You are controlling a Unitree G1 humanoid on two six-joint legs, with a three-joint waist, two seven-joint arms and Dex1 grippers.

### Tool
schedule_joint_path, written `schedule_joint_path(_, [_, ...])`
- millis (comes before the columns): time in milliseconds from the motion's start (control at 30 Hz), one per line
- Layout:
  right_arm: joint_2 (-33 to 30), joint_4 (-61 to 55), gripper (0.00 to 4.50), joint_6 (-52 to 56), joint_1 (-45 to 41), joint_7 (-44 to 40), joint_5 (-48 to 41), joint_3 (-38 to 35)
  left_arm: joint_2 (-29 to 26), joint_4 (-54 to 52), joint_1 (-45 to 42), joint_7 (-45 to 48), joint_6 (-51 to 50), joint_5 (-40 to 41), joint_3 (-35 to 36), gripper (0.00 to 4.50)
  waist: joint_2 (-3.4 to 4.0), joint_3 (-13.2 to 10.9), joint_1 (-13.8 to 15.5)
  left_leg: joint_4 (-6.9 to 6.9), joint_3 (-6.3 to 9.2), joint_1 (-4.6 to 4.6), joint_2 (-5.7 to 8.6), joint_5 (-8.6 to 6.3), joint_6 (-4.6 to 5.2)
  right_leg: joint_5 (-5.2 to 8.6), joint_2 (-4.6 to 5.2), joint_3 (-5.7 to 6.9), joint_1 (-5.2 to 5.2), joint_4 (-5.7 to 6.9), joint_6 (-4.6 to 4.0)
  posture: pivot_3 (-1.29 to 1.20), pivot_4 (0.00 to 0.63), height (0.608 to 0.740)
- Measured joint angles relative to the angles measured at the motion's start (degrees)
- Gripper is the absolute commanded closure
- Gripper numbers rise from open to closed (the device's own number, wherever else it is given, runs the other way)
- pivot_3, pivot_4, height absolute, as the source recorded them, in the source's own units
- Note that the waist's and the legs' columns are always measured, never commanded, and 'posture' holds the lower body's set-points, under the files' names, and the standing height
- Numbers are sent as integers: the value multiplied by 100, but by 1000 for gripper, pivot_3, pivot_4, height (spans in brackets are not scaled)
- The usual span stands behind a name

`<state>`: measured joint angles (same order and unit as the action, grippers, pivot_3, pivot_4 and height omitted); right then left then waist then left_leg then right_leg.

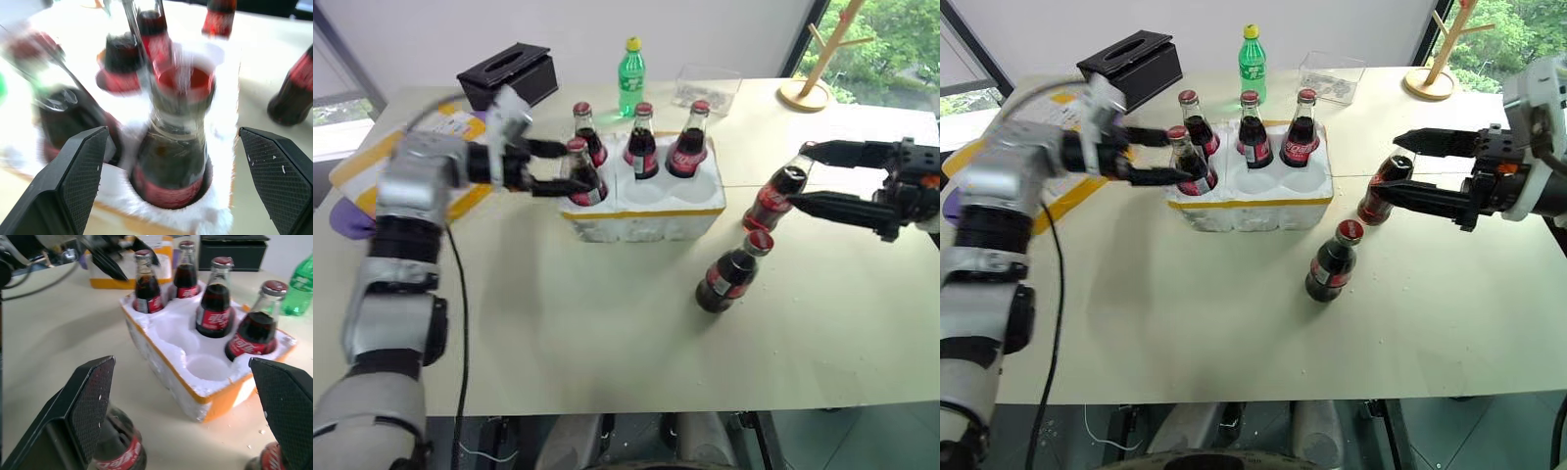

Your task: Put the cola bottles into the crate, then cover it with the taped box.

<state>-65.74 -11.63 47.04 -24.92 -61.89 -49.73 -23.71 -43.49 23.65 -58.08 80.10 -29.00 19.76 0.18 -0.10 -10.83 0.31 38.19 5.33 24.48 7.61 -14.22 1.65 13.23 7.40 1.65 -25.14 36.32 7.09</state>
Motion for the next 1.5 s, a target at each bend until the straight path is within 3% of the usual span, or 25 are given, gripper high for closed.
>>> schedule_joint_path(100, [147, 20, 0, -349, 376, 99, 301, -222, -658, -919, 366, 272, -732, 539, 311, 40, 1, 5, 5, 0, -2, -5, -2, 0, 0, 0, -2, -3, 5, 0, 0, 0, 150, 736])
schedule_joint_path(200, [566, -57, 0, -754, 1380, 219, 695, -676, -1788, -2412, 1472, 865, -1689, 1398, 777, 40, 2, 7, 8, -2, -5, -7, -6, 0, 0, 1, -8, -13, 7, -3, -1, 0, 150, 736])
schedule_joint_path(300, [698, -161, 0, -849, 1817, 265, 821, -825, -2038, -3451, 2275, 990, -1657, 1672, 944, 40, 34, 15, 66, 1, -10, -25, -4, 0, 0, -4, -2, -15, 32, -9, -8, 0, 150, 736])
schedule_joint_path(433, [1142, -624, 0, -726, 2381, 605, 623, -1453, -1575, -3920, 3039, 482, -1092, 1440, 765, 40, 28, 21, 106, -13, -7, -108, -24, -24, 21, 6, -13, -16, 112, -23, -37, 0, 150, 736])
schedule_joint_path(533, [1606, -1122, 0, -769, 3143, 880, 714, -1548, -858, -4176, 3276, -220, -968, 1420, 613, 40, 25, 22, 149, -15, -12, -104, -27, -19, 29, 4, -18, -22, 102, -23, -34, 0, 150, 736])
schedule_joint_path(633, [1900, -1550, 0, -899, 3816, 937, 905, -1473, -487, -4262, 3323, -705, -960, 1453, 510, 40, 26, 22, 183, -17, -17, -102, -27, -21, 30, -6, -25, -31, 90, -18, -16, 0, 150, 736])
schedule_joint_path(1100, [2192, -2166, 0, -1074, 4265, 892, 695, -714, -463, -4241, 3273, -930, -881, 1448, 52, 40, 27, 26, 190, -20, -34, -105, -41, -23, 30, -7, -41, -52, 87, -23, -19, 0, 150, 736])
schedule_joint_path(1500, [2211, -1876, 0, -1113, 3486, 1091, 793, 283, -423, -4212, 3080, -933, -878, 1452, -157, 40, 26, 26, 189, -21, -36, -105, -43, -23, 29, -7, -45, -57, 84, -25, -20, 0, 150, 736])
